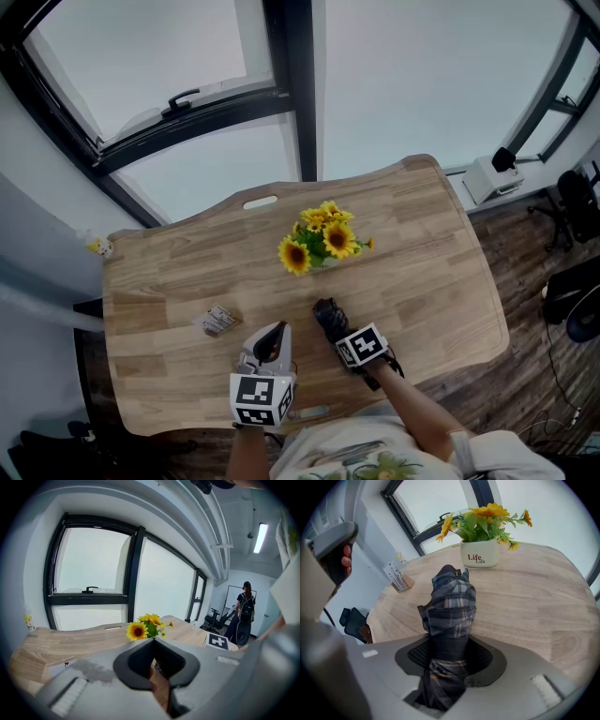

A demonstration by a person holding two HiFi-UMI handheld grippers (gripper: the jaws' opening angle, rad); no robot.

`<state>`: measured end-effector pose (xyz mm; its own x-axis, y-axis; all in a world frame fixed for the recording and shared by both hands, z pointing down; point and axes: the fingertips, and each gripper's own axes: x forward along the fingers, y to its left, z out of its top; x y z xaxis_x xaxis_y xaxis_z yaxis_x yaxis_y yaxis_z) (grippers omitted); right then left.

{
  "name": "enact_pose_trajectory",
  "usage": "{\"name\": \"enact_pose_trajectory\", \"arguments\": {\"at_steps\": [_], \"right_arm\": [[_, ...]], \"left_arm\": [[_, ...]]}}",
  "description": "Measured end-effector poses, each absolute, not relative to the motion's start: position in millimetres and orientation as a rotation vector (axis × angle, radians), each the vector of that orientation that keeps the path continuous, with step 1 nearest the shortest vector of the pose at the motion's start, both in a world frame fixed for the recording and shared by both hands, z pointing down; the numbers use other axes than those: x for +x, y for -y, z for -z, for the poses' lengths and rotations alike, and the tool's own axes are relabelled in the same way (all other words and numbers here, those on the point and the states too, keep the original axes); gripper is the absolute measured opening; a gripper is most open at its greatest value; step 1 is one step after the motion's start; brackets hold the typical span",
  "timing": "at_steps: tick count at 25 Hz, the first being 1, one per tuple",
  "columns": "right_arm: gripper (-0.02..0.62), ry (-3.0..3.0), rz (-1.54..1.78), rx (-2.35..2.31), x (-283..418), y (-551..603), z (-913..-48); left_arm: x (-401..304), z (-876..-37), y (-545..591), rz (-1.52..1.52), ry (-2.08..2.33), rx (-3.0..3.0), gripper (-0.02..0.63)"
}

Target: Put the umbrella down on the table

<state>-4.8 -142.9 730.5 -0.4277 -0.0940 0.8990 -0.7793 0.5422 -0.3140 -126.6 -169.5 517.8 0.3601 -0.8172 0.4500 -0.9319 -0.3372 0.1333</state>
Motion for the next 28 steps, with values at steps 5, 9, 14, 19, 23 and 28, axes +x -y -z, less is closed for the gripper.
{"name": "enact_pose_trajectory", "arguments": {"at_steps": [5, 9, 14, 19, 23, 28], "right_arm": [[0.193, 1.846, -0.935, 0.715, -4, 139, -738], [0.193, 1.84, -0.933, 0.714, -4, 136, -741], [0.196, 1.841, -0.909, 0.719, -5, 136, -743], [0.204, 1.838, -0.863, 0.719, -5, 135, -743], [0.212, 1.842, -0.837, 0.732, -7, 134, -745], [0.234, 1.87, -0.837, 0.733, -10, 134, -744]], "left_arm": [[-125, -520, 169, -0.439, 1.523, 2.263, 0.002], [-126, -522, 169, -0.444, 1.52, 2.26, 0.002], [-127, -523, 171, -0.444, 1.515, 2.257, 0.002], [-126, -526, 172, -0.443, 1.507, 2.257, 0.002], [-125, -525, 171, -0.438, 1.502, 2.26, 0.002], [-126, -526, 169, -0.436, 1.5, 2.259, 0.002]]}}
